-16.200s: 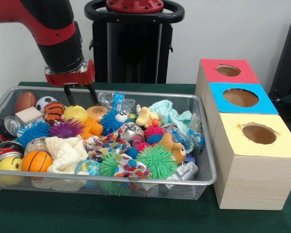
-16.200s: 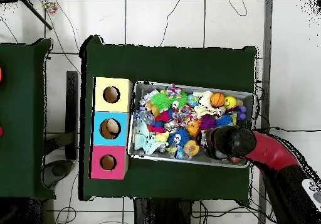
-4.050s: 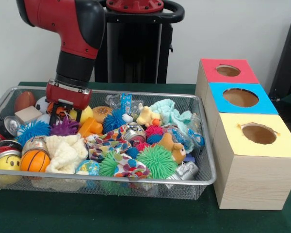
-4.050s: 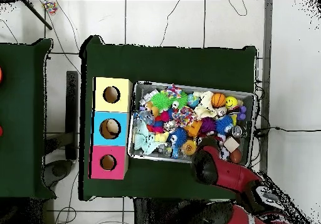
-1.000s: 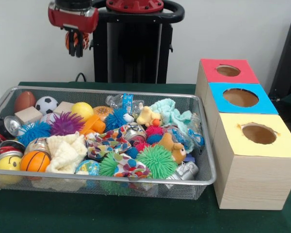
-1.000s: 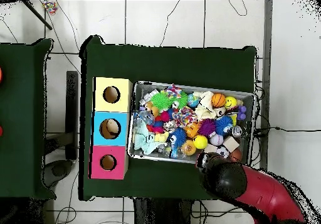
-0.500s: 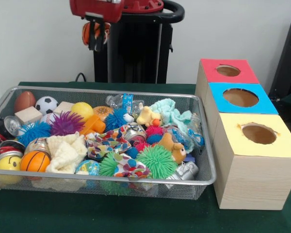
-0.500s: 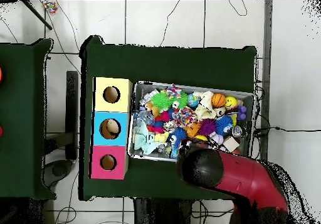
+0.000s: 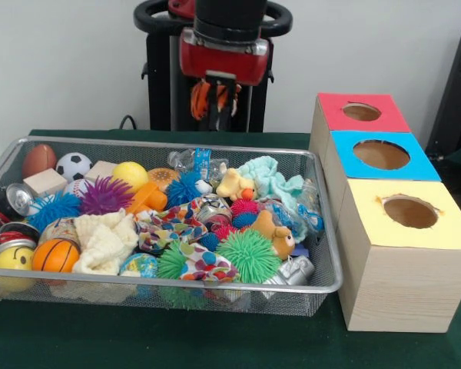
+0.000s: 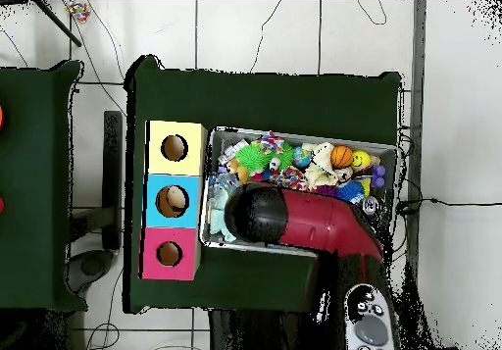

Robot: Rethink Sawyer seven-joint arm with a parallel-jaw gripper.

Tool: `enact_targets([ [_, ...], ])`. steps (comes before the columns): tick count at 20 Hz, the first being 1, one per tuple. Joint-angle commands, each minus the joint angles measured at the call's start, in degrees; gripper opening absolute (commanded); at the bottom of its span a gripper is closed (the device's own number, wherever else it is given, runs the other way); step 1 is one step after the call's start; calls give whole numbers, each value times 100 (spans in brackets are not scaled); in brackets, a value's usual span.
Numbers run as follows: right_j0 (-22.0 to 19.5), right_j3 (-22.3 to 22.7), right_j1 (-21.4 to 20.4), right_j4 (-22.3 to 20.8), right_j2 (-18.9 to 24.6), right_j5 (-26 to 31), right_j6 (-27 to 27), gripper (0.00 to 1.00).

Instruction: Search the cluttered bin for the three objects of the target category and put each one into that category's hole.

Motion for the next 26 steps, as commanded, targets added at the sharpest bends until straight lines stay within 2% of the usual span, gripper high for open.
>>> enact_targets([
  [1, 432, -563, 706, 476, -373, 287, 2105, 0],
  [4, 616, -246, 587, 562, -540, 116, 2265, 0],
  [7, 671, 305, 342, 618, -580, -163, 2304, 0],
  [10, 767, 987, -218, 565, -761, -323, 2366, 0],
  [13, 898, 1476, -773, 522, -1001, -214, 2394, 0],
  [20, 1268, 2086, -1703, 467, -1307, 205, 2185, 0],
  [24, 1790, 2184, -1804, 450, -1450, 272, 2449, 0],
  [26, 2081, 2163, -1669, 483, -1480, 151, 2681, 0],
])
